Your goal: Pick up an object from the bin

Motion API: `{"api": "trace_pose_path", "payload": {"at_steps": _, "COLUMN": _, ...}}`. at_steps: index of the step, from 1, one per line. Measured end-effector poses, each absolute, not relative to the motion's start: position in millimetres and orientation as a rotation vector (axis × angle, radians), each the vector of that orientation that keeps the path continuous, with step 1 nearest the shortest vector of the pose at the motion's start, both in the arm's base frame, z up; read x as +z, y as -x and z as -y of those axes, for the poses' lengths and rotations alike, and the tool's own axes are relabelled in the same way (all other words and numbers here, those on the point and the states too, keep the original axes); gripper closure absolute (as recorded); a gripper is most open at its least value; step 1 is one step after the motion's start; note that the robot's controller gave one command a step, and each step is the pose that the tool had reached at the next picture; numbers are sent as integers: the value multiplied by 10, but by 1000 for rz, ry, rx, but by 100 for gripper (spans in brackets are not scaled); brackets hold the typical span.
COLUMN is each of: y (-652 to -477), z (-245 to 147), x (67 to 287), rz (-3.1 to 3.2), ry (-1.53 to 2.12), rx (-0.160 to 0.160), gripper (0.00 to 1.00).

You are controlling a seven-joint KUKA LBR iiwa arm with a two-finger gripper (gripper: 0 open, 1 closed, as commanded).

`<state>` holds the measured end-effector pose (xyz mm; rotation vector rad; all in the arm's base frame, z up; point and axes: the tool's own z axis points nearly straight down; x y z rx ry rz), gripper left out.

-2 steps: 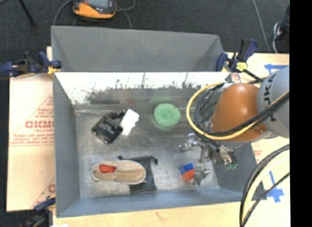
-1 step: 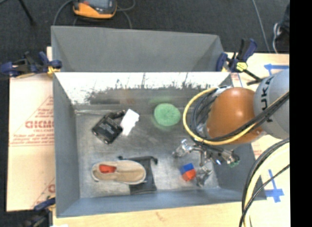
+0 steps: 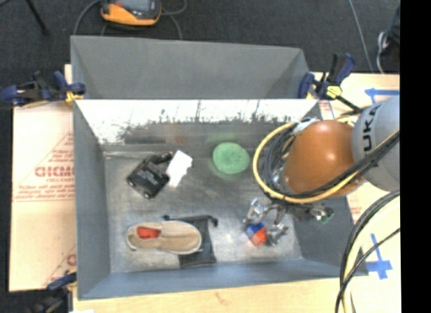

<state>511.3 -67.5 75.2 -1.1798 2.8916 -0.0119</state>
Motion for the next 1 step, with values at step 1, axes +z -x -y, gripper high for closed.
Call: {"api": "trace_pose_path", "payload": {"at_steps": 1, "y": -5113, "z": 675, "x": 752, "rz": -2892, "ry": 1180, "rx": -12, "gripper": 100}}
